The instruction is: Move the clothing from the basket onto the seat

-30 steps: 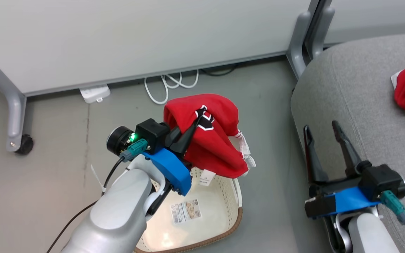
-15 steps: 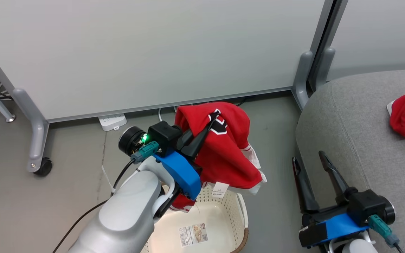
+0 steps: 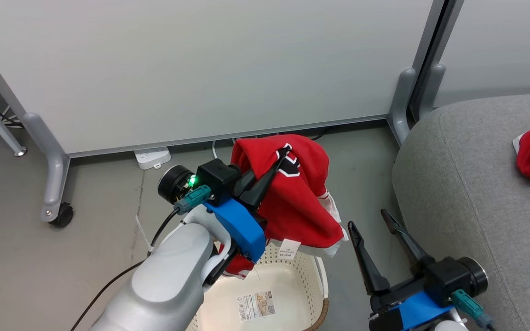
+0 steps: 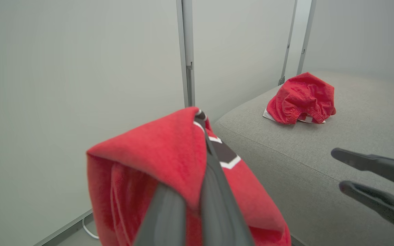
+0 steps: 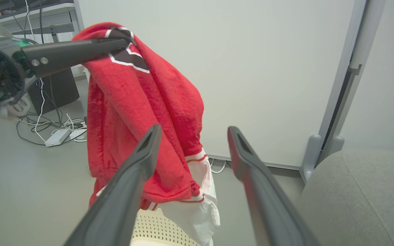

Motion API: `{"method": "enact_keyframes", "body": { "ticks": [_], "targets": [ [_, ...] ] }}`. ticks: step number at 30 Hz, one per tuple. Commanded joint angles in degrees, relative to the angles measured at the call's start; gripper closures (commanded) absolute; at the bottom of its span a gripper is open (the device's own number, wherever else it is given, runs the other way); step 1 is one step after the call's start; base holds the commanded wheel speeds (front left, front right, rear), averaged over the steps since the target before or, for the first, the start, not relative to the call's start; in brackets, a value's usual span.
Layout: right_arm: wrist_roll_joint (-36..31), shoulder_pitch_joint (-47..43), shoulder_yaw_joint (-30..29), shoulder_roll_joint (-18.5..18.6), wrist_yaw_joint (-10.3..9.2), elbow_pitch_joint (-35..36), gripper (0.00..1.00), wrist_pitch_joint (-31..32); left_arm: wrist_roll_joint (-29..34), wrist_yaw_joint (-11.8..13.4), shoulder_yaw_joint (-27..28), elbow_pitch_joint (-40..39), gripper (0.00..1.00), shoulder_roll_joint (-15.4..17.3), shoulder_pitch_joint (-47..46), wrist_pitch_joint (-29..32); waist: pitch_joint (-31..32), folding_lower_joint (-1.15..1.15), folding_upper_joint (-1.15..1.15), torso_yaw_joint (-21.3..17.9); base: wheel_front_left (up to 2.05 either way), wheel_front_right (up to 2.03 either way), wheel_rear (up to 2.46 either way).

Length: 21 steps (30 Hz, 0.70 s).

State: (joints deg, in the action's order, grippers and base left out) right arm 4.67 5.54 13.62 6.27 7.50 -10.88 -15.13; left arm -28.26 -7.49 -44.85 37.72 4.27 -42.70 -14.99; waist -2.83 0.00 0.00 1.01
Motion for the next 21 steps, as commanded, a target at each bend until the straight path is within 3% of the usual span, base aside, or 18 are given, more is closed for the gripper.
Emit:
{"method": "enact_keyframes", "body": {
  "ticks": [1,11,21],
  "targets": [
    [0.33,0.99,1.26,0.53,-0.02,-0.26,0.00,-0.03,-0.16,0.02,0.05,-0.35,1.00,-0.03,-0.80,-0.29,-0.21,0.00,0.00,0.07,0.00,0.00,0.00],
    [0.34,7.81,9.51,1.76,-0.02,-3.64,0.00,-0.03,0.27,0.02,-0.17,-0.62,1.00,-0.31,-1.29,-0.29,-1.50,0.00,0.00,0.52,0.00,0.00,0.00],
    [-0.40,16.43,13.14,0.96,-0.02,-9.26,0.00,-0.04,0.30,0.02,-0.92,-1.42,1.00,-0.87,-1.96,-0.29,-2.90,0.00,0.00,1.77,0.00,0.00,0.00]
  ]
}}
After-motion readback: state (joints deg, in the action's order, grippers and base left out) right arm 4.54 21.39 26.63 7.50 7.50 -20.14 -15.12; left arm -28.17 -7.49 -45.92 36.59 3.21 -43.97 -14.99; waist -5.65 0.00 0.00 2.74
